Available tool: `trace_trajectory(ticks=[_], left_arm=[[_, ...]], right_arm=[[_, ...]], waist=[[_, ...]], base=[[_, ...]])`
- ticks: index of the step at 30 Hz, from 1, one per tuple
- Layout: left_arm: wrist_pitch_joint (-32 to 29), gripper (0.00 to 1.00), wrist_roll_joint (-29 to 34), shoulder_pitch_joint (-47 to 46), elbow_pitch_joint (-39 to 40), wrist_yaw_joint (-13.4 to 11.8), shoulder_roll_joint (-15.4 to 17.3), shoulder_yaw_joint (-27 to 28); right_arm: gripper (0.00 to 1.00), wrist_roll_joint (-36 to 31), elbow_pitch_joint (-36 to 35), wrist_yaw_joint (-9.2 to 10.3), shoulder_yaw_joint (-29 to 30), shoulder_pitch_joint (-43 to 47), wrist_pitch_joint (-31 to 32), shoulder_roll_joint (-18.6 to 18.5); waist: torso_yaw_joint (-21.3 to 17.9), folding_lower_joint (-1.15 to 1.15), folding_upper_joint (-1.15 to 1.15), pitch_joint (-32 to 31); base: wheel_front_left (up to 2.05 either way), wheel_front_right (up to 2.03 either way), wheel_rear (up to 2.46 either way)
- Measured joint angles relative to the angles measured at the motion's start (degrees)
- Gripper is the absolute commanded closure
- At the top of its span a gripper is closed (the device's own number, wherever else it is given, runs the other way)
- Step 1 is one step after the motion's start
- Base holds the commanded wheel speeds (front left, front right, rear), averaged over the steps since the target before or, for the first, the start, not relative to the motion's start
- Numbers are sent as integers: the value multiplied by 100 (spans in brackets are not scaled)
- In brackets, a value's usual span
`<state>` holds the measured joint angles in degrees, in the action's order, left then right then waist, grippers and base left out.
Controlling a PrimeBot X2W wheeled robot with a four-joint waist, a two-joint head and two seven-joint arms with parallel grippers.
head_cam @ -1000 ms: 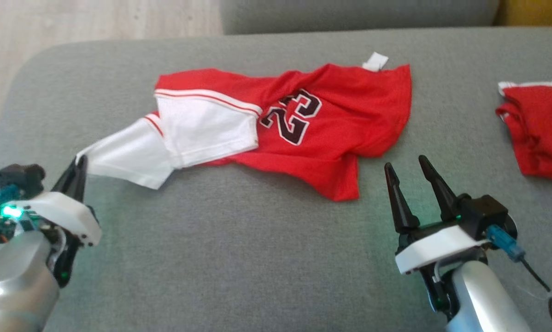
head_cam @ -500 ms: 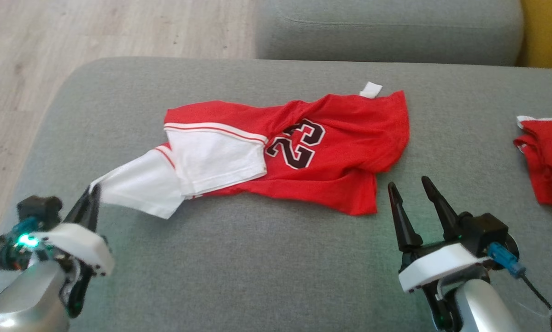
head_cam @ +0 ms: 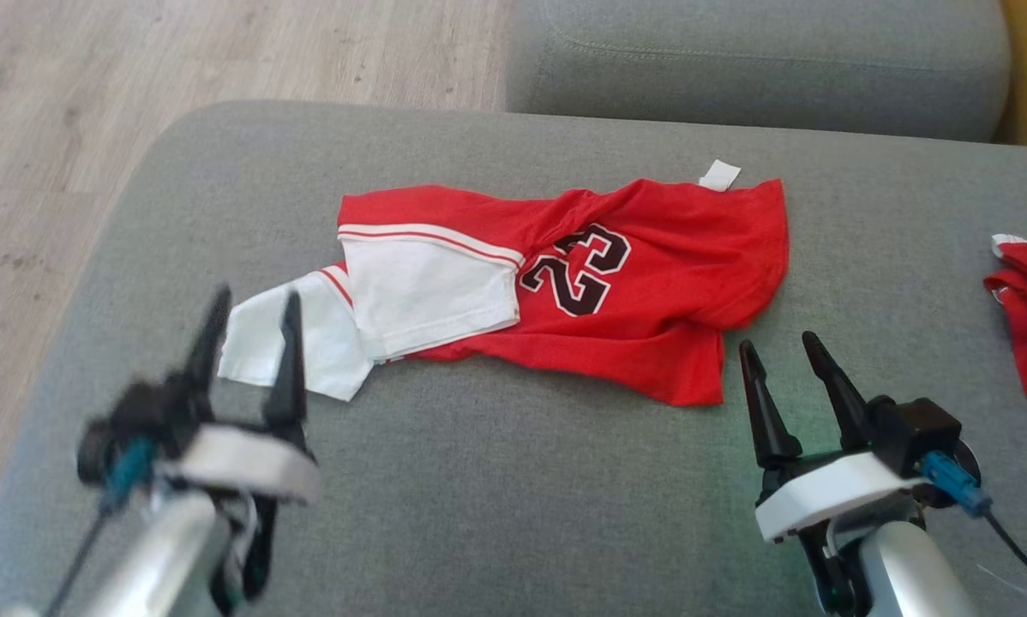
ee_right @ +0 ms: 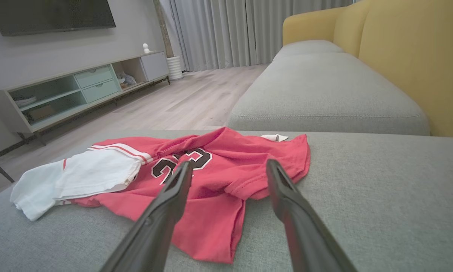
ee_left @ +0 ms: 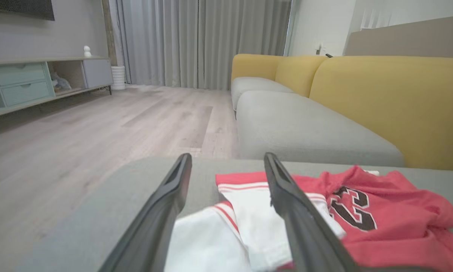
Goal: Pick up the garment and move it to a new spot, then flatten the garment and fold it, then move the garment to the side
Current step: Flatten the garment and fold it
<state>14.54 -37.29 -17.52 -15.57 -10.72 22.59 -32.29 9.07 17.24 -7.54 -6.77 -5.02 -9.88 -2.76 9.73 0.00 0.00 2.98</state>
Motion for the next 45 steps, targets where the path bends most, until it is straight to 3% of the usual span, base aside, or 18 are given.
trace_trajectory(ticks=[5, 14, 26, 27, 28, 29, 30, 36, 41, 45], left_arm=[[0, 0, 267, 475, 252, 22, -243, 313], [0, 0, 693, 511, 138, 421, -608, 693], [0, 0, 1106, 499, -58, 777, -957, 1171], [0, 0, 1134, 498, -67, 779, -967, 1215], [0, 0, 1166, 497, -82, 802, -973, 1235], [0, 0, 1192, 498, -104, 839, -984, 1252], [0, 0, 1220, 498, -120, 853, -1012, 1278], [0, 0, 1317, 500, -242, 922, -1072, 1422], [0, 0, 1426, 502, -279, 975, -1110, 1534], [0, 0, 1481, 503, -312, 1023, -1176, 1564]], right_arm=[[0, -44, 190, 0, 47, 4, 347, 0], [0, 154, 1172, 0, -67, -190, 1098, 0], [0, 706, 2372, 0, -400, -1301, 918, -13], [47, 704, 2470, 0, -434, -1366, 895, -13], [47, 690, 2549, 0, -460, -1428, 859, -13], [93, 666, 2635, 0, -483, -1486, 813, -14], [100, 646, 2694, 0, -495, -1530, 754, -15], [100, 455, 3010, 0, -80, -1571, 385, 18], [100, -135, 3015, 0, 947, -1537, 255, 13], [100, -739, 2585, 0, 1708, -1389, 320, 15]], waist=[[41, 0, 0, 40], [186, 0, 0, 234], [342, 0, 0, 522], [336, 0, 0, 531], [325, 1, 0, 534], [307, 1, 0, 533], [285, 1, 0, 527], [85, 1, 0, 449], [-159, 0, 0, 356], [-334, 0, 0, 292]], base=[[0, 0, 0], [0, 0, 0], [0, 0, 0], [0, 0, 0], [0, 0, 0], [0, 0, 0], [0, 0, 0], [0, 0, 0], [0, 0, 0], [0, 0, 0]])
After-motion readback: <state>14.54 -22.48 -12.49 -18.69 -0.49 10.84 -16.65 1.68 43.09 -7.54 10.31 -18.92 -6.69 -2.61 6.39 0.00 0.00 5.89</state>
